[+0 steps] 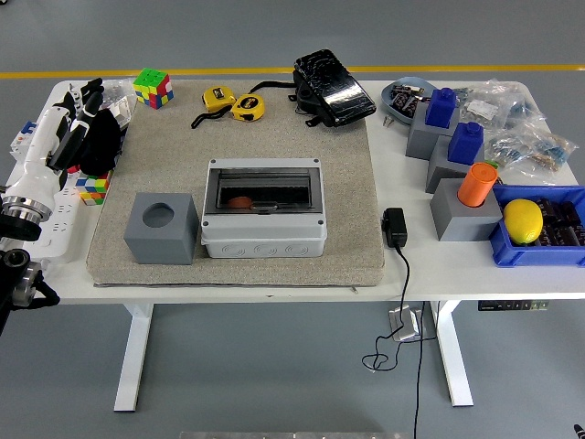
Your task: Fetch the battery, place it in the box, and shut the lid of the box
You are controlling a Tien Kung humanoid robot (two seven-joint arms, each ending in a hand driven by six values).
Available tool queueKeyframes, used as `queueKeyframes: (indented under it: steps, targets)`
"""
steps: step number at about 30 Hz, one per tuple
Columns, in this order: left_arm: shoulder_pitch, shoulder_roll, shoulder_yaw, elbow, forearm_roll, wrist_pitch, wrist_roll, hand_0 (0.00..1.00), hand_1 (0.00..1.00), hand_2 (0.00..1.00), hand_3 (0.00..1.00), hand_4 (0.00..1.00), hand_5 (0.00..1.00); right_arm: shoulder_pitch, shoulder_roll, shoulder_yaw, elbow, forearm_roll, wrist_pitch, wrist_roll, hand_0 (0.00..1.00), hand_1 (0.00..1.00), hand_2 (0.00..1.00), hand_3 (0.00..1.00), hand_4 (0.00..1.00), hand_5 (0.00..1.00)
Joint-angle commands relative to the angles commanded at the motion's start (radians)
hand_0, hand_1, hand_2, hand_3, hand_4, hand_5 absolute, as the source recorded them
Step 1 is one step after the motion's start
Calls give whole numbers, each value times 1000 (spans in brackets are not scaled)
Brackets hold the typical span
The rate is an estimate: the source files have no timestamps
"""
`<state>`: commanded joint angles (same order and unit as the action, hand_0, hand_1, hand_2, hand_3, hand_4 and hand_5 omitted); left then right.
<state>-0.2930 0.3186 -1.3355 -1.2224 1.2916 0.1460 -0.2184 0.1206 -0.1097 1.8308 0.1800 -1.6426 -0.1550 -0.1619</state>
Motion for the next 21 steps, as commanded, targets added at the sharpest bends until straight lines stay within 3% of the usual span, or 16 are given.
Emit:
queueKeyframes:
  steps: [21]
  targets:
    - [4, 2, 5, 0, 2, 2, -1, 947, 910, 927, 906, 998, 998, -5, -2, -2, 0, -1, -1, 0, 846, 848, 812, 855, 998, 998]
